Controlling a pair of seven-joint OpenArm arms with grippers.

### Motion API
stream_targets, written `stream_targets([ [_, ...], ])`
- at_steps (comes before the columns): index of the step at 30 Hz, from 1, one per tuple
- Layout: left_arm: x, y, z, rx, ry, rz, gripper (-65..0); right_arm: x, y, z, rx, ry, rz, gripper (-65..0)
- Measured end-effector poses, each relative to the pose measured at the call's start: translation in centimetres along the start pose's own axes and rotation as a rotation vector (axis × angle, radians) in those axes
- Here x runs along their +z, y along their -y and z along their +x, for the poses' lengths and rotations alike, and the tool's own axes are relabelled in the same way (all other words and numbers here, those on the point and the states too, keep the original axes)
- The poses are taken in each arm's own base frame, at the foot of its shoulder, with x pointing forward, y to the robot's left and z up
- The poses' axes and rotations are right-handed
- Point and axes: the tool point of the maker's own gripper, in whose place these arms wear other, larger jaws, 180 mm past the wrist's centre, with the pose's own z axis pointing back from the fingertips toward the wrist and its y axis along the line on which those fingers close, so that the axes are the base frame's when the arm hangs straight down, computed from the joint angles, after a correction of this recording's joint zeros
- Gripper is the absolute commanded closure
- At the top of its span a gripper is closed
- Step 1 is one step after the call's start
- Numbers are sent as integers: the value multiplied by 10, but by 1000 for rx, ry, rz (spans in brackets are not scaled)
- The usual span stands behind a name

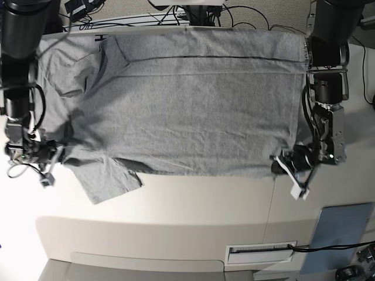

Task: Fold the T-shirt properly
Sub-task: 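Lift both grippers and fold the held edge over onto the other half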

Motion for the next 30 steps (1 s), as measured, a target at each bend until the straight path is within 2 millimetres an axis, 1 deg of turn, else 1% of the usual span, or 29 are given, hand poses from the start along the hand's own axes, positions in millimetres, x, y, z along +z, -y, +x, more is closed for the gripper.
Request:
stream_targets([
  [2,9,-2,9,7,28,25,0,16,10,2,37,13,-19,0],
  [3,12,-2,10,6,35,27,0,23,12,6,58,34,-29,0],
  [5,20,-4,2,-9,19,34,0,34,12,11,89,57,-69,0],
  [8,29,-11,-10,-35,-7,59,0,49,5,14,108,98,-103,0],
  [10,33,-9,-15,-48,-13,61,0,60,7,14,100,131,-122,0],
  [12,36,-3,-21,-38,-8,43,0,72,11,10,84,158,-143,0],
  [14,41,3,-31,-8,5,15,0,79,12,-2,67,160,-155,0],
  [17,52,0,-49,25,8,12,0,85,7,-29,53,143,-154,0],
  [19,61,-1,-54,40,29,6,0,91,3,-43,50,136,-156,0],
  [22,75,0,-59,41,63,-11,0,105,1,-59,56,133,-172,0],
  [26,85,1,-87,57,28,-6,0,124,-7,-75,57,142,-203,0],
  [30,91,0,-111,74,-7,5,0,136,-22,-103,38,123,-221,0],
])
